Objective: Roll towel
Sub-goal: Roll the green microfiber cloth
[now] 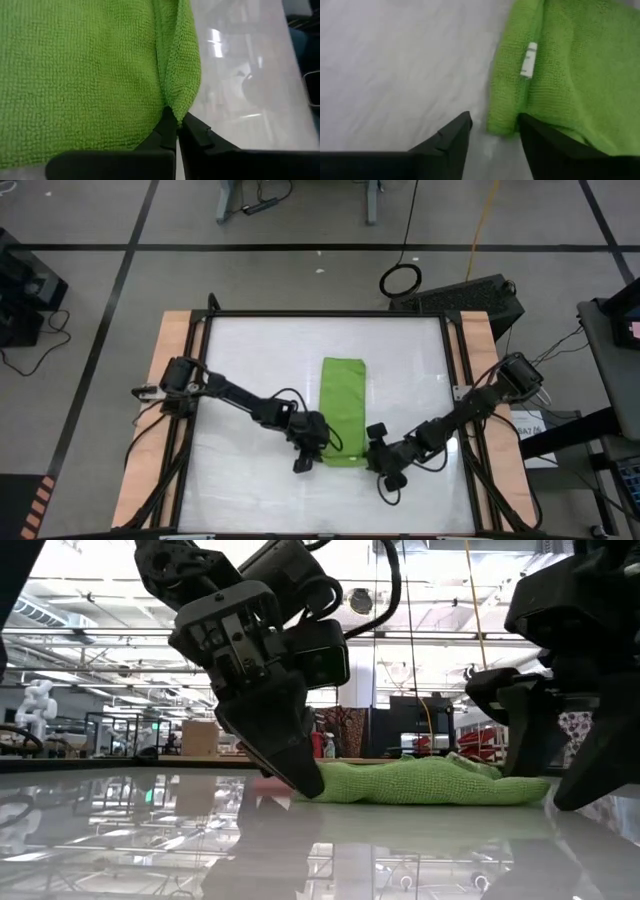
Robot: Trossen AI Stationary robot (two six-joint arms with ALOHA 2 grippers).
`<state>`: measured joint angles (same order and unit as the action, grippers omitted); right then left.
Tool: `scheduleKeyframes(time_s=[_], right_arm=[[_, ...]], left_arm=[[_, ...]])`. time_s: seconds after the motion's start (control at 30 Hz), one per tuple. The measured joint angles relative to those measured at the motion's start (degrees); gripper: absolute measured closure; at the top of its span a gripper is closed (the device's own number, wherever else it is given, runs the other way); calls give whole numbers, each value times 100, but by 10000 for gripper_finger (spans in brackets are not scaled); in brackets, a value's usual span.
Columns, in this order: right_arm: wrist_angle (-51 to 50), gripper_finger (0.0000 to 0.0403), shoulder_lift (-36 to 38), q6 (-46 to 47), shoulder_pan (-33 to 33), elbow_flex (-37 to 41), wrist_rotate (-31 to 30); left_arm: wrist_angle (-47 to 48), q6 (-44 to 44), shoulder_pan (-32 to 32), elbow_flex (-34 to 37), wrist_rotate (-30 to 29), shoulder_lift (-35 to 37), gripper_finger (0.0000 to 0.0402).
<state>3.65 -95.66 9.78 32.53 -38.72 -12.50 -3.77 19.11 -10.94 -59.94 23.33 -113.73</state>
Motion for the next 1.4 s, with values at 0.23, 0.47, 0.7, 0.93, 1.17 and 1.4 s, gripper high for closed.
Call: scheduleKeyframes(time_s=[0.23,0.47,0.7,0.93,1.17,1.4], right_arm=[[-45,377,0,190,122,0,92],[-332,390,384,307,156,16,112],[-913,395,970,475,155,13,180],[-1082,388,1008,444,158,13,234],[-1046,388,1008,440,156,13,229],[-1042,388,1008,435,155,13,208]], left_arm=[[-20,243,189,4,337,-4,397],[-59,442,241,4,434,-2,397],[-101,461,263,-4,435,7,398],[-33,464,269,0,456,11,398],[-42,461,314,0,459,11,398],[-62,461,392,-2,498,11,398]])
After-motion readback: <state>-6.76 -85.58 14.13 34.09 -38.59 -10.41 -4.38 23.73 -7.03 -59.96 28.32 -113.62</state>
